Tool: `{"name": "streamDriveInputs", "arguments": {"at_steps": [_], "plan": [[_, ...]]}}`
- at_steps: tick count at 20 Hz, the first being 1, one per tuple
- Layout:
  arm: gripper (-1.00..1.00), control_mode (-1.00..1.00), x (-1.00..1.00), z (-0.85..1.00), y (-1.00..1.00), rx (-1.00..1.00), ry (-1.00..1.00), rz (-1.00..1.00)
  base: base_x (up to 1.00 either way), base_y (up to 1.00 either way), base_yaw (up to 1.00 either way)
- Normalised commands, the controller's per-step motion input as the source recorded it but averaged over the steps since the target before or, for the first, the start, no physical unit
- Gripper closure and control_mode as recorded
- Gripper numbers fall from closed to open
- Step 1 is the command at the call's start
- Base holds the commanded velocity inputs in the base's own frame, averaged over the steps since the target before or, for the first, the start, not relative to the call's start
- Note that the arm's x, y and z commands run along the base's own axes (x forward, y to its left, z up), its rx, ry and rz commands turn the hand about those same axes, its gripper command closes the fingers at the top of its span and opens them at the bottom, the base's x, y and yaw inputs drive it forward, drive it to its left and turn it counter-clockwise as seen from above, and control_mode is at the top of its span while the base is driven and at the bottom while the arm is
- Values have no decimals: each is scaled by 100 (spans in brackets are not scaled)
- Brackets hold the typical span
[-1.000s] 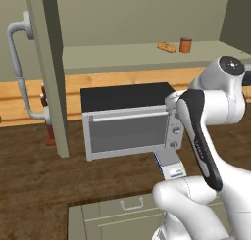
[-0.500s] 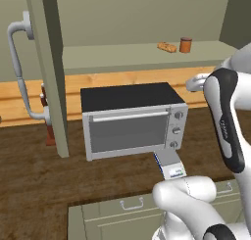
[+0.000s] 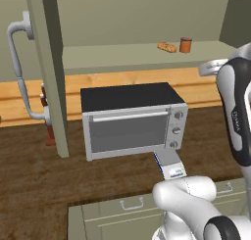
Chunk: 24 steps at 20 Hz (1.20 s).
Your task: Pick the jam and place it on the digital scale for weighing, and close the cabinet.
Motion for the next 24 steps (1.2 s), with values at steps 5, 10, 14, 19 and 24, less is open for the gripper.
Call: {"name": "streamDriveInputs", "arguments": {"at_steps": [5,10,14,19,24], "plan": [[-100,-100,4,46,-17,0,-6,0,0,0,0],[-100,-100,2,25,-12,-4,-10,0,0,0,0],[-100,-100,26,7,-6,-2,-1,-1,0,0,0],[-100,-100,48,5,-1,0,8,-2,0,0,0],[-100,-100,39,0,-6,0,5,-1,0,0,0]]}}
